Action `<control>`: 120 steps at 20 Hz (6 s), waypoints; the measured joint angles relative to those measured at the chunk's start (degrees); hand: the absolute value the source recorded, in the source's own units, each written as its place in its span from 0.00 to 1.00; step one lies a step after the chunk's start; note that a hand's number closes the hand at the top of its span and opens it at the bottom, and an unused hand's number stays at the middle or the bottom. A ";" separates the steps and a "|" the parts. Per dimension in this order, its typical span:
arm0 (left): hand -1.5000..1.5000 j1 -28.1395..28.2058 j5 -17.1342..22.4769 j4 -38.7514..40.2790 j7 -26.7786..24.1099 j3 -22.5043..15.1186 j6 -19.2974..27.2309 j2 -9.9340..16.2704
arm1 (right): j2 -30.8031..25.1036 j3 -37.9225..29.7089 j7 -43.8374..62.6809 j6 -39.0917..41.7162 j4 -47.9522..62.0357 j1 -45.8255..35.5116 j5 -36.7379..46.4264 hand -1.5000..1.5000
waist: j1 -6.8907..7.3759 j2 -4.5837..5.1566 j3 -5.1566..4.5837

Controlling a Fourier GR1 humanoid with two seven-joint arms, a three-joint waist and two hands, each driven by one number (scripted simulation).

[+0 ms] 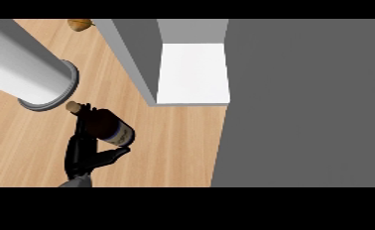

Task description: Pick up the wine, place it into the cabinet and close the cabinet

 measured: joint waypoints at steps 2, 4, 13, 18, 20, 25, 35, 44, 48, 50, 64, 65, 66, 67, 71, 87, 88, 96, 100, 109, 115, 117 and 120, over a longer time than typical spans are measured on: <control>1.00 -1.53 1.04 1.60 0.27 0.81 -0.93 0.55 | -0.30 -0.68 0.17 -0.09 -0.17 0.38 -0.12 0.00 | -0.07 -0.02 -0.01; 1.00 -2.47 1.76 3.52 -0.93 1.00 -2.22 -0.04 | -0.38 -1.71 -0.05 -0.15 -0.03 0.57 -0.28 0.00 | -0.08 0.01 0.00; 1.00 -5.17 -5.72 5.73 -9.00 -3.54 -0.20 0.24 | -0.28 -1.27 -0.95 -0.08 0.23 2.17 -0.50 0.00 | -0.20 -0.03 0.04; 1.00 -6.03 -9.04 5.96 -12.14 -5.82 1.49 -0.24 | -0.90 -2.21 -1.04 0.13 0.16 2.42 -0.79 0.00 | -0.09 -0.03 0.03; 1.00 -5.95 -10.34 5.62 -12.92 -7.30 1.64 -0.88 | -1.13 -2.54 -0.99 0.29 0.34 2.13 -0.96 0.00 | -0.01 -0.03 0.04; 1.00 -6.04 -11.07 1.44 -12.62 -8.84 1.53 -1.02 | -1.10 -1.88 -0.74 0.04 0.37 2.02 -1.05 0.00 | 0.20 -0.10 0.04; 1.00 -5.54 -8.59 -14.22 -4.26 -17.00 4.79 -2.31 | -1.43 -3.97 -1.80 0.98 0.91 3.26 -2.00 0.00 | 0.40 -0.21 0.10; 1.00 -7.92 -2.38 -29.89 10.75 -28.36 15.66 -2.58 | -0.49 -4.47 -2.36 1.45 1.47 4.30 -3.03 0.00 | 0.17 -0.18 0.09; 1.00 -12.79 -2.36 -33.43 17.83 -30.97 22.66 -2.60 | -0.07 -5.07 -3.40 2.32 1.49 6.31 -3.48 0.00 | 0.03 -0.11 0.10; 1.00 -15.91 -2.80 -34.33 21.57 -31.40 25.60 -2.60 | -0.10 -5.81 -4.01 2.95 1.59 7.00 -3.69 0.00 | -0.01 -0.09 0.10; 1.00 -33.89 -1.46 -21.76 26.54 -29.80 36.15 -2.36 | 0.10 -5.97 -4.35 3.97 3.08 6.20 -4.32 0.00 | -0.52 0.12 0.08; 1.00 -33.99 -2.29 -20.51 25.55 -29.82 35.93 -2.24 | 0.17 -5.90 -4.34 3.96 3.11 6.08 -4.35 0.00 | -0.50 0.12 0.08; 1.00 -34.08 -3.16 -19.54 25.14 -30.16 35.97 -2.31 | 0.22 -5.49 -4.20 3.84 3.11 5.65 -4.32 0.00 | -0.44 0.10 0.08; 1.00 -34.66 -3.63 -17.96 24.02 -30.52 36.42 -2.37 | 0.22 -5.65 -4.24 3.98 3.19 5.58 -4.41 0.00 | -0.52 0.12 0.07; 1.00 -37.09 -4.43 -12.95 21.37 -30.18 36.57 -2.19 | -0.01 -6.52 -4.44 4.52 3.44 5.43 -4.79 0.00 | -0.51 0.15 0.07; 1.00 -38.75 3.67 2.40 9.17 -32.30 36.93 -2.61 | 0.98 -6.23 -5.84 5.32 3.84 6.39 -5.47 0.00 | -0.67 0.25 0.03; 1.00 -38.83 4.45 3.71 8.02 -32.79 37.18 -2.61 | 0.90 -6.17 -5.79 5.37 3.93 6.02 -5.53 0.00 | -0.75 0.27 0.04; 1.00 -40.32 7.69 14.39 1.38 -35.77 38.32 -2.62 | 1.29 -6.30 -6.30 5.65 4.12 6.17 -5.92 0.00 | -1.12 0.37 0.03; 1.00 -41.53 9.52 19.66 -2.60 -35.51 38.30 -2.62 | 1.05 -6.38 -5.55 5.47 4.11 5.30 -6.38 0.00 | -1.48 0.43 0.02; 1.00 -46.12 15.70 28.39 -9.19 -31.51 35.28 -2.61 | 1.62 -6.29 -5.90 5.94 4.29 5.60 -6.94 0.00 | -2.01 0.64 0.00; 1.00 -49.41 19.30 33.18 -10.39 -28.51 33.14 -2.63 | 1.50 -7.07 -6.11 6.31 4.49 5.40 -7.35 0.00 | -2.10 0.69 0.01; 1.00 -51.20 19.52 35.99 -10.89 -27.28 32.26 -2.59 | 1.90 -6.43 -6.05 6.10 4.54 5.26 -7.35 0.00 | -2.26 0.80 0.00; 1.00 -53.55 19.90 39.18 -11.21 -25.86 31.45 -2.60 | 1.86 -6.58 -6.12 6.29 4.61 5.06 -7.52 0.00 | -2.53 0.92 0.00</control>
